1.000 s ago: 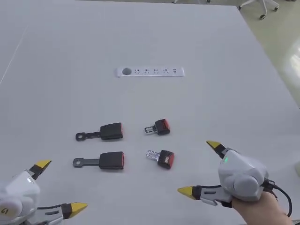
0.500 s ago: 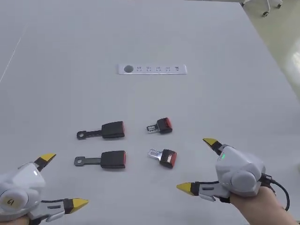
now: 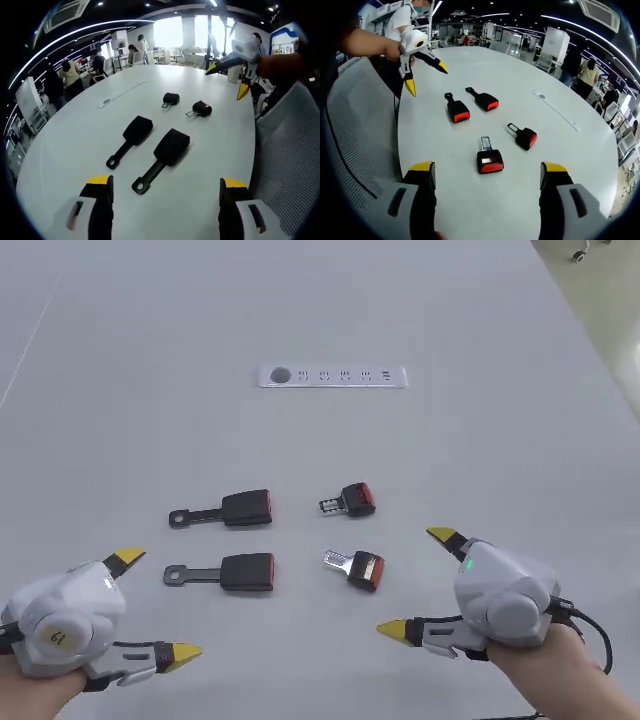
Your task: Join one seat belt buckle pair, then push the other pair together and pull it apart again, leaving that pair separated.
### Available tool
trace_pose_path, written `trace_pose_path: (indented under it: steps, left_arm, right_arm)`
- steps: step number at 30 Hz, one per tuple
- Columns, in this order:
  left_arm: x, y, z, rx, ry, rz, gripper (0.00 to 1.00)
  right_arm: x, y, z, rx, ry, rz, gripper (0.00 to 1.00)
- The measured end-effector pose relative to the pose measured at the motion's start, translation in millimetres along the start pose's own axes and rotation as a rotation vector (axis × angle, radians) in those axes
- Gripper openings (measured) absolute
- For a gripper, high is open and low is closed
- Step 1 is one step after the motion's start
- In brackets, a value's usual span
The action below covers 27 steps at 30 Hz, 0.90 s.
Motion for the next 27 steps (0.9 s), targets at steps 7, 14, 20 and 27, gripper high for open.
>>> trace_pose_path:
  steps: [7,14,20,27]
  left_arm:
    - [11.2,2.2,2.8,0.027,0.029,0.023,0.81]
    - [23.0,-0.1,6.5,0.031,0.037,0.022,0.81]
    - [35.6,-1.8,6.3,0.036,0.053,0.023,0.80]
    - [48.9,-3.1,9.8,0.055,0.070,0.032,0.77]
  right_arm:
    - [8.3,-1.7,-2.7,-0.017,-0.012,0.015,0.83]
    - [17.2,-1.5,-2.3,-0.023,-0.030,0.029,0.80]
    - [25.4,-0.7,-0.2,-0.035,-0.047,0.043,0.79]
    - [35.0,0.4,-0.3,-0.047,-0.064,0.052,0.76]
Point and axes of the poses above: the centre of the closed fingertips' face, and the gripper's own axes: x roughly forward along the fingers, z roughly to its left, y roughly out of its underside, the point moved 4 cm from there along -x, roughly backward along the fingers, and after that the axes turned 8 degrees about -z, right-handed, at the moved point
